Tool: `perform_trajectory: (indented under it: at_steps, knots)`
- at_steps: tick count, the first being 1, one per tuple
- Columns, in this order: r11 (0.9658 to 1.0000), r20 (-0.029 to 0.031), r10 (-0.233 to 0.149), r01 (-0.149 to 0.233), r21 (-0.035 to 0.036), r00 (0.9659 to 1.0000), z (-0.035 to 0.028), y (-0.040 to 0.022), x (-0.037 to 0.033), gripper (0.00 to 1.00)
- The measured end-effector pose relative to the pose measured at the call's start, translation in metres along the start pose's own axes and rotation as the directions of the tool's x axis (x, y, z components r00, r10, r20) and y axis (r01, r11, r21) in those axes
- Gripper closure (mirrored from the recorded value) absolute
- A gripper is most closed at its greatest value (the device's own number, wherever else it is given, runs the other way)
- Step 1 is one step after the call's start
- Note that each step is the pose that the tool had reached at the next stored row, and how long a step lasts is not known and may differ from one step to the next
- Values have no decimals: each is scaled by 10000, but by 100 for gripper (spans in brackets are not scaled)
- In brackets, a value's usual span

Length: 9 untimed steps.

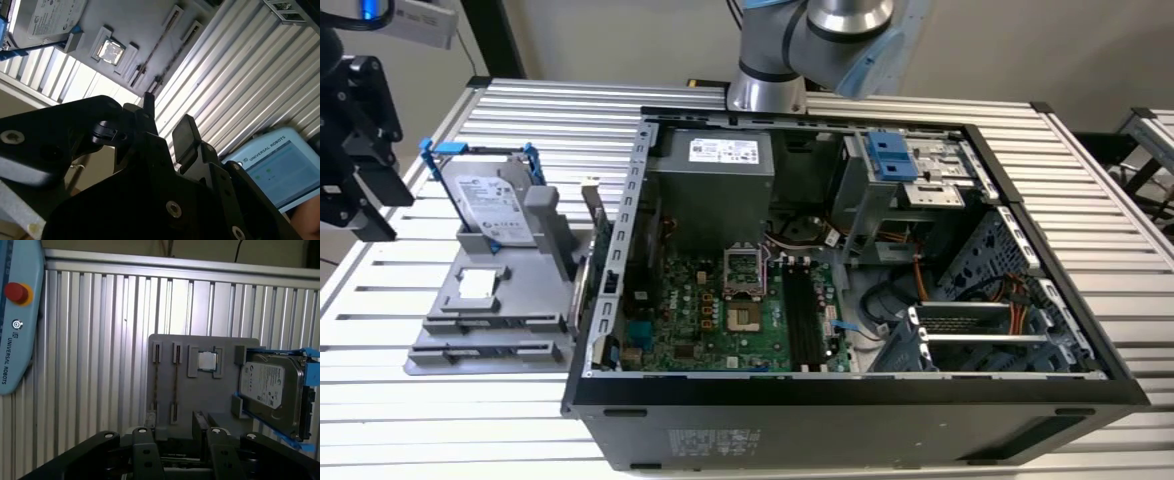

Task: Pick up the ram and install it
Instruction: 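Pick up the ram and move it above insertion slot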

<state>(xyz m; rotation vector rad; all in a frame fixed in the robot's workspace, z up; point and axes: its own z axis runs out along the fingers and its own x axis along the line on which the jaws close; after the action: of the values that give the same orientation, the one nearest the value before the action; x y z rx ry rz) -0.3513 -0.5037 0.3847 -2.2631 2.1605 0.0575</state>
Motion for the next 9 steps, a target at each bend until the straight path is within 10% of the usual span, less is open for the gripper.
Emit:
perform_trajectory:
  at_steps: [9]
  knots:
    - [10000,-3,13,-13,2,10000,113,-3,-6,0]
